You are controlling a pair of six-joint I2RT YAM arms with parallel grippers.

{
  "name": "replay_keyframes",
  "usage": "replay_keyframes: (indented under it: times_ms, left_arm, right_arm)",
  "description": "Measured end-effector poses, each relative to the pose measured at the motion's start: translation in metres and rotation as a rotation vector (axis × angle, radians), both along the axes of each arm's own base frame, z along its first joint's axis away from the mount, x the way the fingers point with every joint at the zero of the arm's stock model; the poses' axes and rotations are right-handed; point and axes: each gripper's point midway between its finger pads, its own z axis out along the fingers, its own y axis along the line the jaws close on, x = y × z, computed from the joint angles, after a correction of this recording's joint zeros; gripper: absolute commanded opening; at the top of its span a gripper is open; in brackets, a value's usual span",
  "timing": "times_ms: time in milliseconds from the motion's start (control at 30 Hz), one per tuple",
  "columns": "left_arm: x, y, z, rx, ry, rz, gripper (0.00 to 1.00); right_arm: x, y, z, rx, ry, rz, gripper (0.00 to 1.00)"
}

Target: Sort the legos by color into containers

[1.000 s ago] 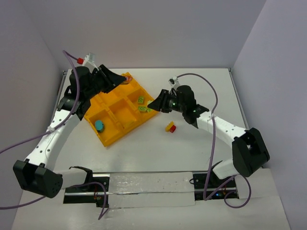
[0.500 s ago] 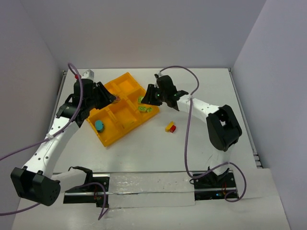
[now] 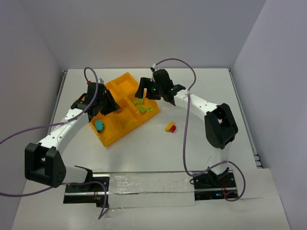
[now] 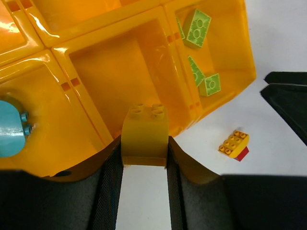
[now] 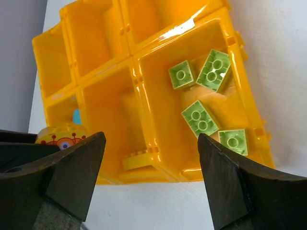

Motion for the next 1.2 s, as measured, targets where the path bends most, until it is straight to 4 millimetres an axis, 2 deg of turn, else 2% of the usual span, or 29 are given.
replay_keyframes:
  times_ms: [67,167,333,367,433,567,733,833,900,1000,1100,1200]
  left_arm:
    - [0.003,-0.001,-0.009,0.007,0.019,-0.001,0.08]
    - [0.007,-0.003,-0.023,0.020,0.047,-0.005,0.22]
    - [0.008,-0.005,-0.038,0.040,0.082,-0.018,0.96]
    - [0.008,-0.004,-0.039,0.041,0.084,-0.015,0.99]
    - [0.009,-0.005,-0.038,0.044,0.078,-0.021,0.99]
    - [0.015,-0.006,-0.029,0.041,0.053,-0.025,0.99]
    - [0.032,-0.014,0.005,0.018,-0.030,-0.031,0.99]
    - [0.037,-0.019,0.035,-0.005,-0.101,-0.043,0.99]
    - [0.038,-0.022,0.054,-0.020,-0.145,-0.052,0.99]
    - [0.035,-0.025,0.077,-0.038,-0.197,-0.063,0.99]
    - [0.033,-0.029,0.093,-0.050,-0.232,-0.076,0.99]
    - [0.032,-0.031,0.096,-0.050,-0.240,-0.085,0.99]
  right_arm:
    - [-0.004,-0.008,-0.004,-0.021,0.000,-0.019,0.80]
    - [-0.023,-0.034,-0.012,-0.072,0.010,-0.062,0.78]
    - [-0.064,-0.094,-0.015,-0.155,-0.011,-0.167,0.77]
    - [-0.070,-0.104,-0.015,-0.169,-0.012,-0.187,0.77]
    - [-0.076,-0.122,-0.014,-0.191,-0.029,-0.223,0.77]
    - [-0.096,-0.159,-0.035,-0.295,-0.010,-0.274,0.77]
    - [-0.121,-0.188,-0.061,-0.410,0.044,-0.273,0.75]
    - [-0.128,-0.191,-0.067,-0.441,0.052,-0.238,0.76]
    - [-0.131,-0.190,-0.070,-0.451,0.056,-0.209,0.85]
    - [-0.133,-0.185,-0.079,-0.462,0.072,-0.148,0.92]
    - [-0.135,-0.176,-0.097,-0.477,0.107,-0.070,0.99]
    - [-0.135,-0.170,-0.111,-0.495,0.129,-0.001,1.00]
